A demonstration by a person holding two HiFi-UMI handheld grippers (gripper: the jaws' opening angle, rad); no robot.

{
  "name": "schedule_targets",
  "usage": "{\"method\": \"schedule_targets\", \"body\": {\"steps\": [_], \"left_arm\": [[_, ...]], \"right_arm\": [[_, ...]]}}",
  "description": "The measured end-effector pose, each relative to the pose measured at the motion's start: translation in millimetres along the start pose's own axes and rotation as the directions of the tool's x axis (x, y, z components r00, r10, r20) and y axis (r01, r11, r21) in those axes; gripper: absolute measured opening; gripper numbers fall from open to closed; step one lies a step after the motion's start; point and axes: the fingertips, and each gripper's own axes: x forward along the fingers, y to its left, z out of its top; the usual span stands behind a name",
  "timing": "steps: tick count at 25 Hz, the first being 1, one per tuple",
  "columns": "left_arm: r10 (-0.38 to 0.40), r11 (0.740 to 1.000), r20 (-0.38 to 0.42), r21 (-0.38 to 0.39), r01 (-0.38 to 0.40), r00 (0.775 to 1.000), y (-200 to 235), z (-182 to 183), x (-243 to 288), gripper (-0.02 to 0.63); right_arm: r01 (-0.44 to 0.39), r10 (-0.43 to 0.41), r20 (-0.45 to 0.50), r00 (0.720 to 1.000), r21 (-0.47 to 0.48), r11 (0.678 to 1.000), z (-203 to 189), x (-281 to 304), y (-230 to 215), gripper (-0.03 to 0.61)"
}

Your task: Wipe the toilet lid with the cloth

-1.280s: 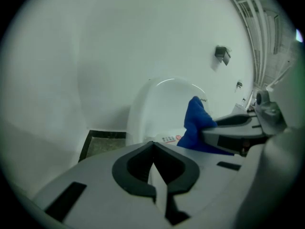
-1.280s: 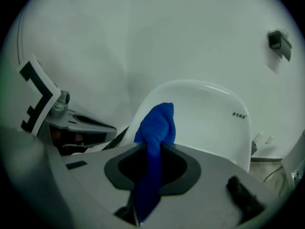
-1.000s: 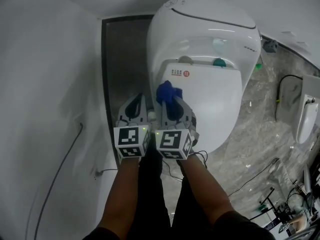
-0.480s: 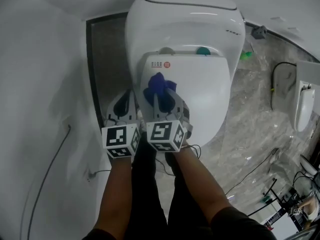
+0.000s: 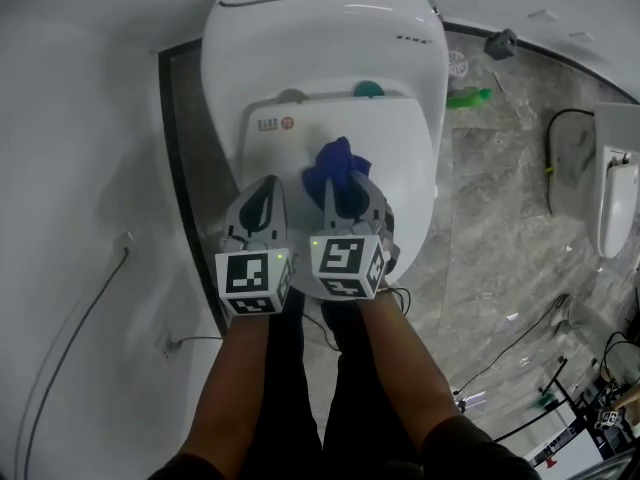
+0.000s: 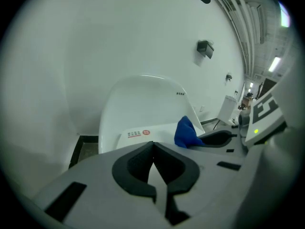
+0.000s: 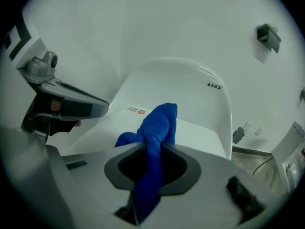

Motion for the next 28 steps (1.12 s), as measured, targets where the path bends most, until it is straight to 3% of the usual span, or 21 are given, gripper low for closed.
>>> {"method": "schedule_targets", "body": {"steps": [14,22,24,28], "left_arm": [[-0.020,1.000,0.026,0.019,0.019,0.999,-82,20,16,0.009],[-0.036,0.999,0.004,0.001,0.036,0.999,-114,8,3,0.009],[-0.039,0.999,-0.003,-0.009,0.039,0.999,-112,1,-2,0.009],[-0.030,0.999,-0.001,-0.022,0.030,1.000,-90,-6,-16,0.009]], "right_arm": [[0.100,-0.095,0.063,0.993,-0.076,0.992,-44,-20,-96,0.067],[0.205,-0.206,-0.034,0.978,-0.029,0.978,-88,-25,-159,0.067],[0.214,-0.215,-0.051,0.975,-0.014,0.977,-92,-30,-163,0.067],[0.196,-0.196,0.005,0.981,0.019,0.980,-70,-50,-136,0.067]]}}
